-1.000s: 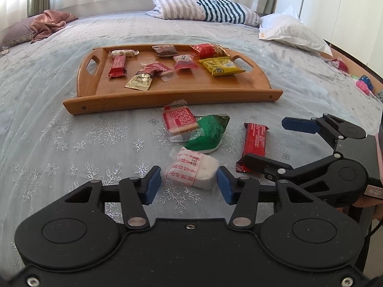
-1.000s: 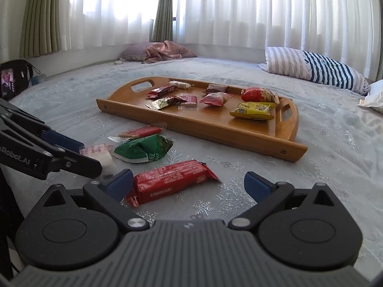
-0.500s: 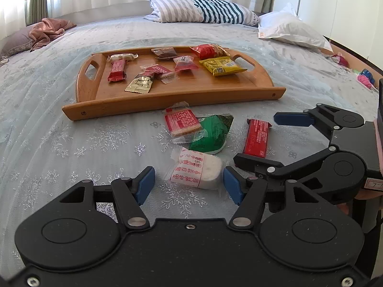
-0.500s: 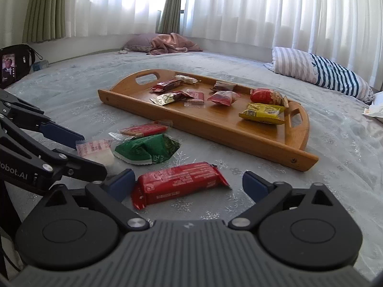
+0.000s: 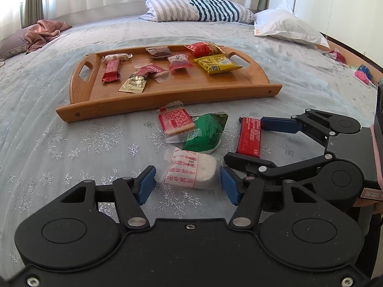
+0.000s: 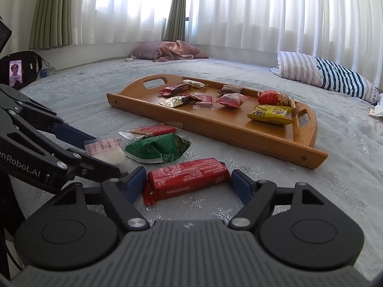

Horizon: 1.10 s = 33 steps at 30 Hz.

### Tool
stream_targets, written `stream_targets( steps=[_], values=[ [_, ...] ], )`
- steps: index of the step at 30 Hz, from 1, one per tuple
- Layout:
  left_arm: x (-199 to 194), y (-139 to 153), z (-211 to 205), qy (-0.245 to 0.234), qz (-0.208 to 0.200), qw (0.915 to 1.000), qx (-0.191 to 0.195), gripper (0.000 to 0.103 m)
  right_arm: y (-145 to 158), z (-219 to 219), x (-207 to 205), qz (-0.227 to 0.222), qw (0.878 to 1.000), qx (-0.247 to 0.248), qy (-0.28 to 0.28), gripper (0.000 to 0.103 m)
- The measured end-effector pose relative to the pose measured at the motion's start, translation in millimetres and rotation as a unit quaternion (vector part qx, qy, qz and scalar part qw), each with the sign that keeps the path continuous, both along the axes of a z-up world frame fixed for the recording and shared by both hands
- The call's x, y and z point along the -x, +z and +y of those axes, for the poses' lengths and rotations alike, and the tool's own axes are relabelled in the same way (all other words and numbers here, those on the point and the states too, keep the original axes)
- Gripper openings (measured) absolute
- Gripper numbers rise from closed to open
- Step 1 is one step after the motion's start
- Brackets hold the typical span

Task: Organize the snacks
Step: 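Close the right gripper on the long red bar while the left gripper grasps the white-pink packet, then carry the white-pink packet and long red bar over the wooden tray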

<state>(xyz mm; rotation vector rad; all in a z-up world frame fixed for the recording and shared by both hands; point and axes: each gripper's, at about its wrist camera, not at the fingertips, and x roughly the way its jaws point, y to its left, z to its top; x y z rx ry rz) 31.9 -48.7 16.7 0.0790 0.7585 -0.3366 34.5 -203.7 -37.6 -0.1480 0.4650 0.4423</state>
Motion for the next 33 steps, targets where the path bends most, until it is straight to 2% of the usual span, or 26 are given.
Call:
stream_targets(
  steps=[8, 13, 22, 27, 33],
  values=[
    [0, 0, -1, 0.002, 0.000, 1.0000, 0.001, 0.054, -1, 0, 2, -0.001, 1.000, -0.002, -0.001, 0.075],
    [-1, 1, 1, 0.009, 0.002, 0.9998, 0.015, 0.053, 3, 0, 5, 0.006, 1.000, -0.016, -0.019, 0.069],
    [0, 1, 5, 0.025, -0.001, 0.9995, 0.019, 0.055, 11, 2, 10, 0.004, 0.998, -0.012, -0.059, 0.069],
    [0, 0, 3, 0.029, -0.005, 0.9994, 0.017, 0.059, 10, 6, 15, -0.003, 0.997, 0.010, -0.078, 0.069],
    [-1, -2, 1, 0.034, -0.008, 0.9992, 0.017, 0.055, 9, 8, 14, 0.004, 0.995, 0.012, -0.096, 0.069]
  ],
)
